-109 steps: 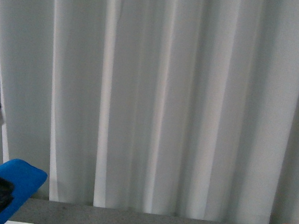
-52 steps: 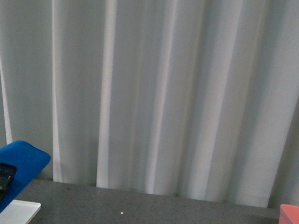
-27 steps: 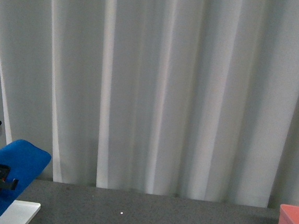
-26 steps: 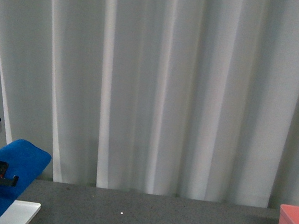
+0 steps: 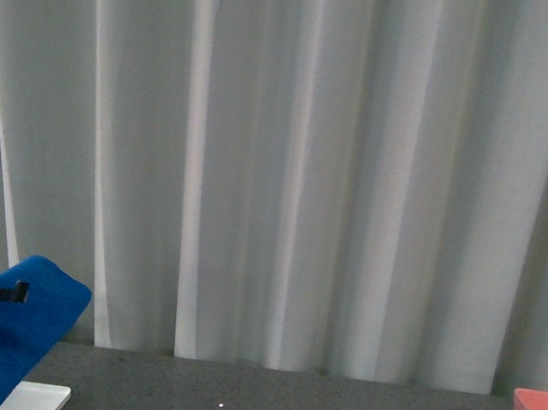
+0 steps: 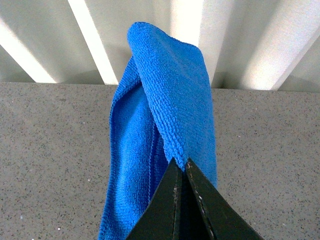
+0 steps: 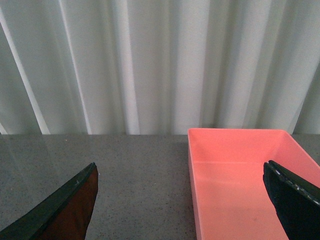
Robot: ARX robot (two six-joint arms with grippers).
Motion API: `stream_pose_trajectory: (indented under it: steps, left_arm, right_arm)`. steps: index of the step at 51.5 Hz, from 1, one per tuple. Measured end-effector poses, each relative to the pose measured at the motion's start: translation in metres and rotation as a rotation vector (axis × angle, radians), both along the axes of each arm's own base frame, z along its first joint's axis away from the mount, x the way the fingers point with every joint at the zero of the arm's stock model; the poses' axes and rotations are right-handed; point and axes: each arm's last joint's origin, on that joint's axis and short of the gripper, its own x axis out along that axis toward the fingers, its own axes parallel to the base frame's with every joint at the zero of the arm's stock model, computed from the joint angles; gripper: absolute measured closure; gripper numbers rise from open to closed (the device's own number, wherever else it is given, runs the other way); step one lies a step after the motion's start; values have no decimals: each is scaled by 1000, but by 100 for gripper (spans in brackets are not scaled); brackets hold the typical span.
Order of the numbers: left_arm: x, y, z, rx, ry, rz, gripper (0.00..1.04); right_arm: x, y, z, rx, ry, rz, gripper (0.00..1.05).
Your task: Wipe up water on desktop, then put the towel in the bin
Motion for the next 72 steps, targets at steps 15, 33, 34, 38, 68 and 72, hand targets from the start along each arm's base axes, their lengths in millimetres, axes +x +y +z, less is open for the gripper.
stream_pose_trajectory:
  steps: [15, 33, 34, 38, 68, 72]
  left_arm:
    - [-9, -2, 20, -124, -17, -41, 101]
    - [-9, -3, 50, -426, -46, -65, 101]
    - [-9, -3, 52, -438, -51, -64, 101]
    - [-11, -1, 60, -476, -66, -74, 101]
    - [-72, -86, 124, -543, -173, -423, 101]
    - [-87, -104, 123, -546, -162, -492, 101]
  right_arm:
    - [0, 0, 0, 0, 0, 0, 7]
    - [0, 0, 0, 0, 0, 0, 7]
    - [0, 0, 0, 0, 0, 0, 7]
    - [0, 0, 0, 0, 0, 0, 7]
    - [0, 0, 0, 0, 0, 0, 7]
    - [0, 0, 0, 0, 0, 0, 7]
